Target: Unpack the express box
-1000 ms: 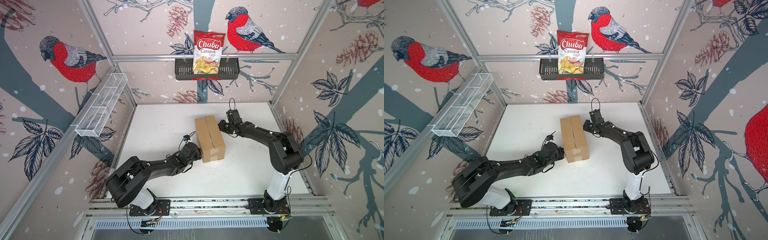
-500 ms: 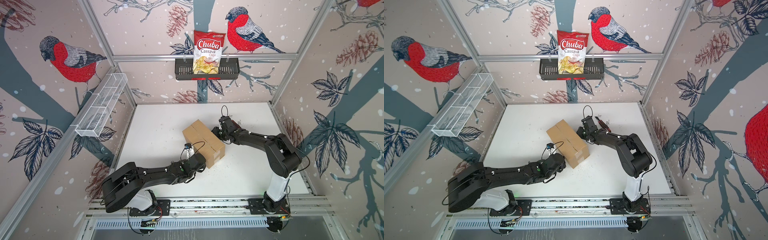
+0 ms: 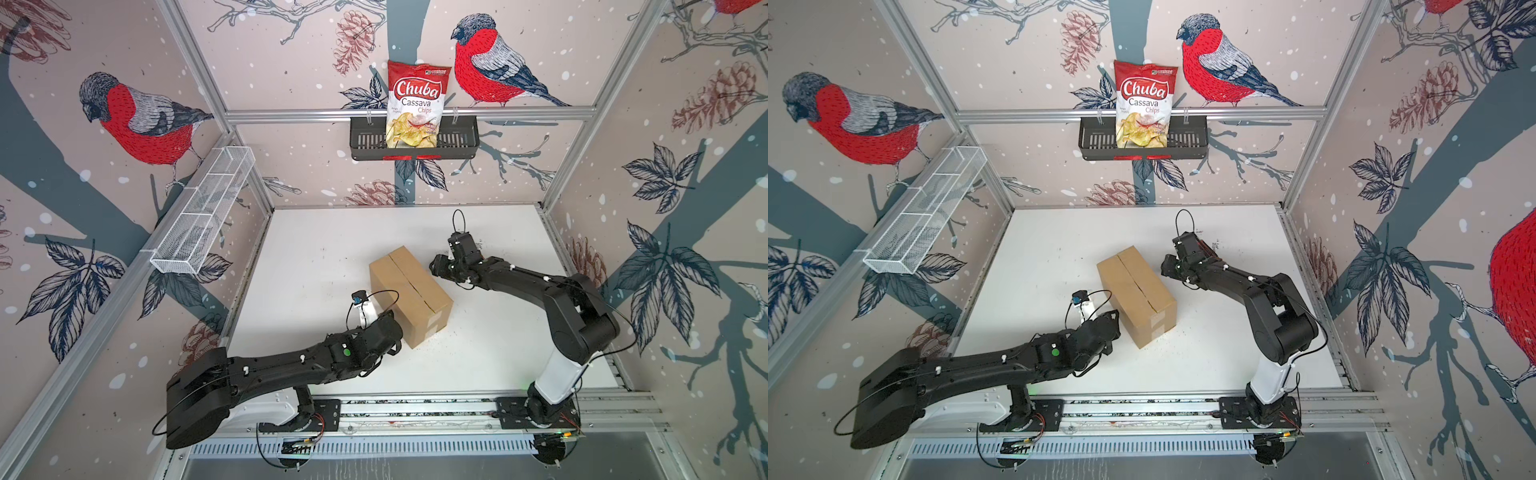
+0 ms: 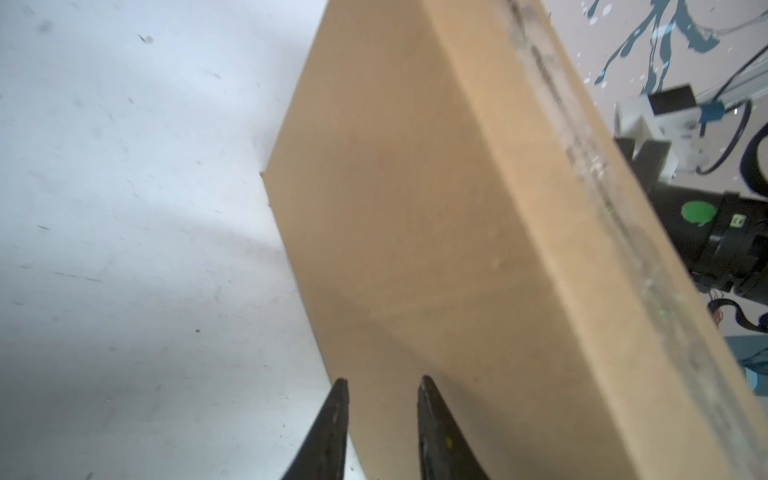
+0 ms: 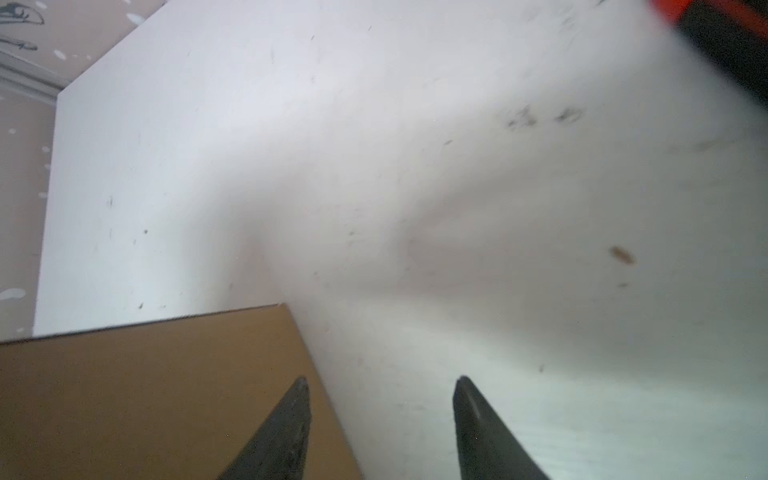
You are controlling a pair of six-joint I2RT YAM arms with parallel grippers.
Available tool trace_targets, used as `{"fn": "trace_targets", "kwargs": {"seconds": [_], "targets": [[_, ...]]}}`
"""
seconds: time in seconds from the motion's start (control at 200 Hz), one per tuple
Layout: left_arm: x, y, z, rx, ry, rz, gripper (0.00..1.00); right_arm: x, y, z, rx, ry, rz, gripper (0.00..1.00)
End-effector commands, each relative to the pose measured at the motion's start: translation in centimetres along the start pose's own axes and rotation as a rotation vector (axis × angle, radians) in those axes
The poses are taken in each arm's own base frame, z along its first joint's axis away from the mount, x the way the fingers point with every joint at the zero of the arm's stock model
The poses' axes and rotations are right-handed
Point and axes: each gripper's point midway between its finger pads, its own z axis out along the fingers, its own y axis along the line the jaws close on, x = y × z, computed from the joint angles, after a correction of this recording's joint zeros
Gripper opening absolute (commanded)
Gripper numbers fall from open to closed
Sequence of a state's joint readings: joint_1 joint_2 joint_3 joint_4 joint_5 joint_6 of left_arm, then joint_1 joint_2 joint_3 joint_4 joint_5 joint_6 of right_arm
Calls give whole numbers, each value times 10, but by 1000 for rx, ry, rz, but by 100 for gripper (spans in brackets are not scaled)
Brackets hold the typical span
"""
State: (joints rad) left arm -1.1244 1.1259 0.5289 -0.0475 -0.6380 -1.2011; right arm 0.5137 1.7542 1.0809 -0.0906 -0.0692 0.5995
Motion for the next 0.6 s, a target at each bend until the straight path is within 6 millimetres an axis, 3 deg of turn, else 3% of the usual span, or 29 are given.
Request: {"fn": "trace_targets", "kwargs": {"seconds": [0.0,0.33,0.595], "targets": [[-17,9,-8,-50,-65,9,33,-16,-22,-9,62,-23,-58,55],[-62,14,-31,-95,-208,27,40,-63,-80,-7,208,-45,-156,72],[-92,21,-34,-119,-248,28,42,-75,-117,13,322,17,-217,81]]}}
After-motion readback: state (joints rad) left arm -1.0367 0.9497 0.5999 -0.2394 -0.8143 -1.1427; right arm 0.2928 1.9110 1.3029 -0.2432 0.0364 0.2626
